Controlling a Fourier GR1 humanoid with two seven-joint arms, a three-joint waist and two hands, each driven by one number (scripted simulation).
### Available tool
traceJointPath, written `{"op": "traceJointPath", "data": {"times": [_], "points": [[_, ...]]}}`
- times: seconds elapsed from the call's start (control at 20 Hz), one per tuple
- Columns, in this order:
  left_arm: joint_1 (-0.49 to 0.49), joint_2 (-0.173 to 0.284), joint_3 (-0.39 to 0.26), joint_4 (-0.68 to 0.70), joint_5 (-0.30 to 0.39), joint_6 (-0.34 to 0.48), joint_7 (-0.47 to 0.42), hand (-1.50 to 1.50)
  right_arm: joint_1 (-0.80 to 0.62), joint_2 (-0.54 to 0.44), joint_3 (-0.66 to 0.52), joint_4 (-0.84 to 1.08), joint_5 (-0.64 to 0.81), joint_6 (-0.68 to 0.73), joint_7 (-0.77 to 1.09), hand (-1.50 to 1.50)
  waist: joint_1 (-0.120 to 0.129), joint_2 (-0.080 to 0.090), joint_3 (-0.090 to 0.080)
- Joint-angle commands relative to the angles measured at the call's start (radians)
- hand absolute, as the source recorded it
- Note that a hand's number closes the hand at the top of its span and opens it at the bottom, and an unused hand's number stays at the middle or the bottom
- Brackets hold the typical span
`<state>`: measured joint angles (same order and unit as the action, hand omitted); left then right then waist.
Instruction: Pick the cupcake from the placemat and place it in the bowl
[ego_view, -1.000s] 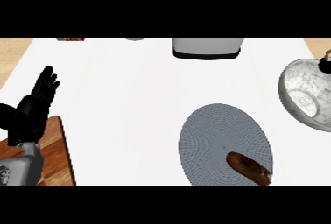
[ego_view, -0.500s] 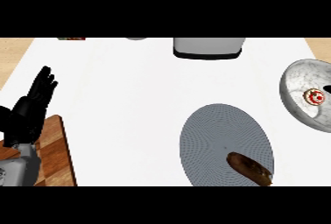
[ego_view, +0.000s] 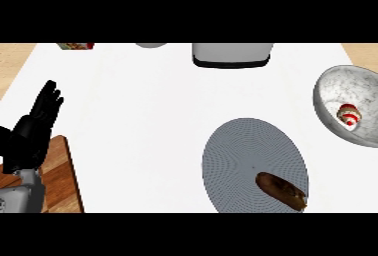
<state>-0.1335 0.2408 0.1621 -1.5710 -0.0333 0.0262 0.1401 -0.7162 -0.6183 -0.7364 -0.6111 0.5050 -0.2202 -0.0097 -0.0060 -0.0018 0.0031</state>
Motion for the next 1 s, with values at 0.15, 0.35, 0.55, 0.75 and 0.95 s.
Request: {"op": "traceJointPath", "data": {"times": [0.15, 0.35, 0.55, 0.75, 0.95], "points": [[-0.025, 0.025, 0.038, 0.008, 0.026, -0.012, 0.033, 0.00, 0.154, -0.042, -0.196, -0.074, -0.254, 0.137, -0.128, -1.50, -0.015, -0.003, -0.003], [-0.024, -0.005, 0.003, 0.019, -0.025, 0.022, 0.013, 0.00, 0.266, -0.097, -0.225, -0.139, -0.336, 0.275, -0.066, -1.50, -0.009, -0.001, -0.003], [0.033, -0.005, 0.010, -0.047, 0.016, -0.016, 0.014, 0.00, 0.471, -0.043, -0.309, -0.239, -0.438, 0.387, -0.151, -1.50, -0.013, -0.004, -0.003], [0.024, 0.005, 0.011, -0.077, 0.008, -0.012, 0.057, 0.00, 0.556, -0.093, -0.375, -0.232, -0.557, 0.568, -0.127, -1.50, -0.008, -0.004, -0.003], [0.036, 0.002, 0.016, -0.048, -0.002, -0.020, 0.018, 0.00, 0.639, -0.047, -0.395, -0.343, -0.640, 0.609, -0.125, -1.50, -0.002, -0.001, -0.003]]}}
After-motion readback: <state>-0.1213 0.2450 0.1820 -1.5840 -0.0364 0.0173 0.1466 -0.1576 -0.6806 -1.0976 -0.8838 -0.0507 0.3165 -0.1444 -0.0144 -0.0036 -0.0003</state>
